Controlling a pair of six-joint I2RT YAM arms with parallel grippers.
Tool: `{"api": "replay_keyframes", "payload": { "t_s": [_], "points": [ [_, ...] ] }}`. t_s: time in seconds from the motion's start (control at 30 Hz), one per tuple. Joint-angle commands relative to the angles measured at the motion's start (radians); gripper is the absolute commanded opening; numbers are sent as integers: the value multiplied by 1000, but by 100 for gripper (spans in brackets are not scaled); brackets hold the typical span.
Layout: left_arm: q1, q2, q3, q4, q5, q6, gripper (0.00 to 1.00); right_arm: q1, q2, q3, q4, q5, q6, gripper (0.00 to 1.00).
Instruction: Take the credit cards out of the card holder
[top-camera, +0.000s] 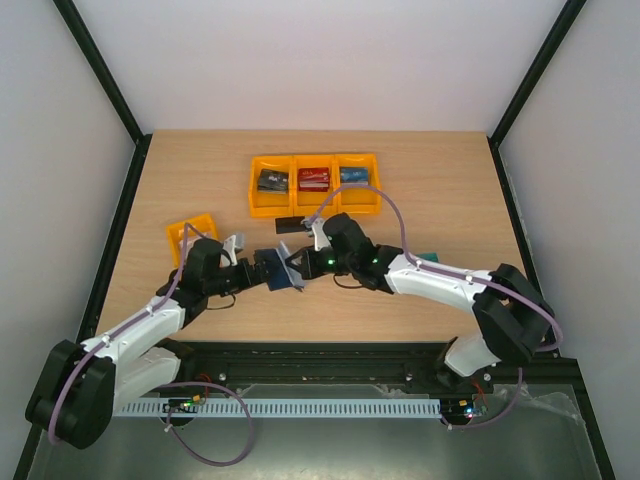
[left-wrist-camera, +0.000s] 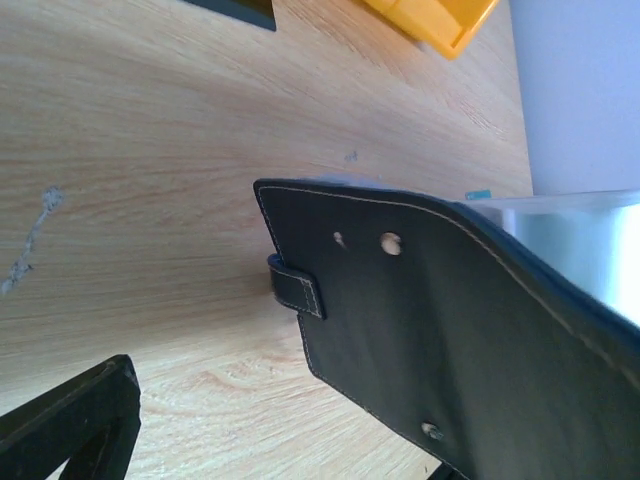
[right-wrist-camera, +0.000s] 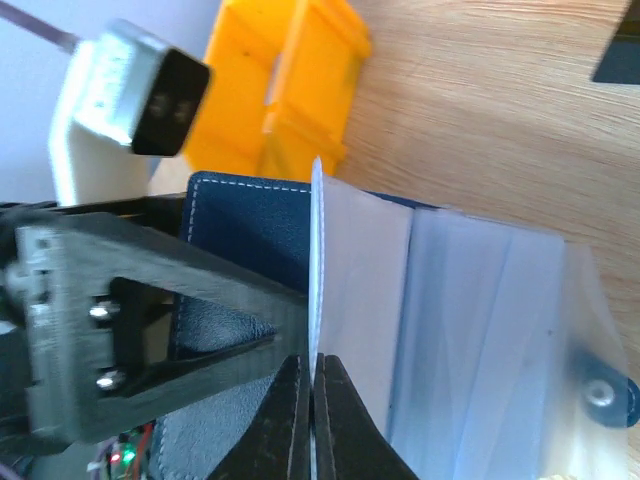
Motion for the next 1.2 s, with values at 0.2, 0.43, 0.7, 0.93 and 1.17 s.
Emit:
{"api": "replay_keyframes", "payload": {
  "t_s": [0.2,0.43,0.7,0.93,1.17],
  "points": [
    [5,-30,-17,147,119,17,75,2,-111,-17,187,-195,-55,2],
    [6,-72,34,330,237,60,5,2,-174,-1,110,-209,-171,16],
    [29,-233,144,322,276,424,2,-124,-389,18,-35,-224,-361,84],
    [69,-309,243,371,470,488,2,-300,-477,-2,-28,-456,-419,98],
    [69,-324,294,393,494,485,2,-307,-428,34,-13,-485,-428,99]
  ]
}}
